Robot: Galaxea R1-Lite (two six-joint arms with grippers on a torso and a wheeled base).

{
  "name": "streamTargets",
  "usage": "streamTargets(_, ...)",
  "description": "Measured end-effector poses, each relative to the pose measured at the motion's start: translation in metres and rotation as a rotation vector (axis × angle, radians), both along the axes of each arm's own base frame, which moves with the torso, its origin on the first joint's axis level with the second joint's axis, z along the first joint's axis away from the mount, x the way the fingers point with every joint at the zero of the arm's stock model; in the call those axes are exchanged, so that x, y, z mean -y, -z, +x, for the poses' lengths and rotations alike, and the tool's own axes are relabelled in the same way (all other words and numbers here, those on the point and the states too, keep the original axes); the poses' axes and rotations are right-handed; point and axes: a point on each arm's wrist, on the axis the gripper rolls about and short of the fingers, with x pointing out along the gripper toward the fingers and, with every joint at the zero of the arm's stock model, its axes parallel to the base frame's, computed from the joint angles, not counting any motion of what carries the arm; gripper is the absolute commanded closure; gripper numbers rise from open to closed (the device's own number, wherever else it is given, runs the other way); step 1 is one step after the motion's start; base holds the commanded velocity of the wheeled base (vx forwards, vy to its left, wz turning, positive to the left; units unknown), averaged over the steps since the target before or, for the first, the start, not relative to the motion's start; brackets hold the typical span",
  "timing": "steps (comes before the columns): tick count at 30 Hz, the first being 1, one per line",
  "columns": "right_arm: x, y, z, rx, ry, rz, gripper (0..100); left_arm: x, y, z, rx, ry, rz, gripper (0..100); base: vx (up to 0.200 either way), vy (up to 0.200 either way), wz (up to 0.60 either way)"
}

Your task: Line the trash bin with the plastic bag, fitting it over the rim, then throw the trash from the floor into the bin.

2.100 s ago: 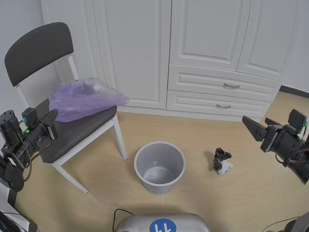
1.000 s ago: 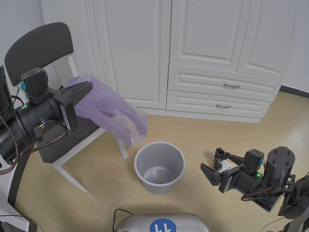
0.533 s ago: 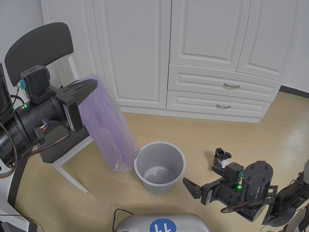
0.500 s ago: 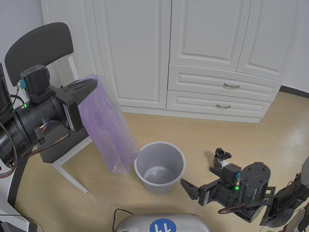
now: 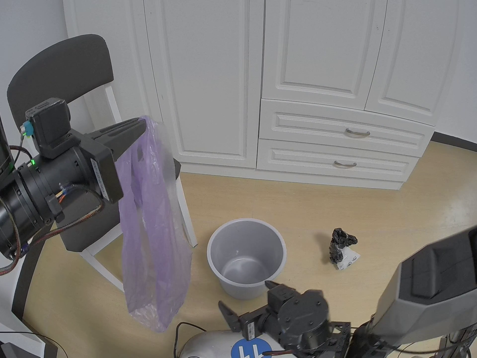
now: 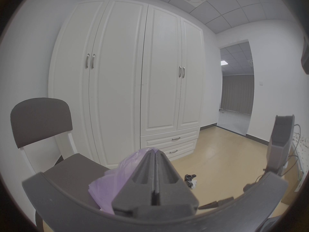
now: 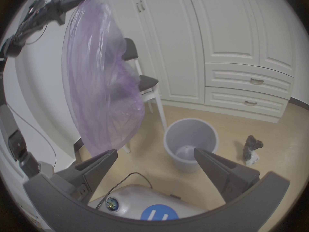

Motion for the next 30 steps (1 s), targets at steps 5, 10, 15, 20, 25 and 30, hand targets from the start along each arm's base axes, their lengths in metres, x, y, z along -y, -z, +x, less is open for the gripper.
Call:
streamTargets(5, -0.023, 0.022, -0.013, -0.016, -0.065, -0.044, 0, -0.002, -0.001, -0.003, 0.003, -0.001, -0.004, 100, 0.0, 0.0, 0.0)
streamTargets(10, -0.031, 0.039, -0.026, -0.057, -0.114, -0.13, 0, -0.002, 0.0, -0.002, 0.002, -0.017, -0.006, 100, 0.0, 0.0, 0.0)
streamTargets(15, -0.041, 0.046, -0.039, -0.072, -0.164, -0.16, 0, 0.001, 0.003, 0.003, -0.009, -0.05, -0.004, 100, 0.0, 0.0, 0.0)
streamTargets(20, -0.057, 0.047, -0.044, -0.072, -0.194, -0.151, 0, 0.003, 0.006, 0.007, -0.023, -0.058, 0.0, 100, 0.0, 0.0, 0.0)
streamTargets(25, -0.082, 0.047, -0.041, -0.07, -0.199, -0.108, 0, 0.006, 0.007, 0.008, -0.032, -0.05, -0.004, 100, 0.0, 0.0, 0.0)
streamTargets(30, -0.109, 0.047, -0.034, -0.105, -0.179, -0.068, 0, 0.009, 0.007, 0.007, -0.032, -0.043, -0.013, 100, 0.0, 0.0, 0.0)
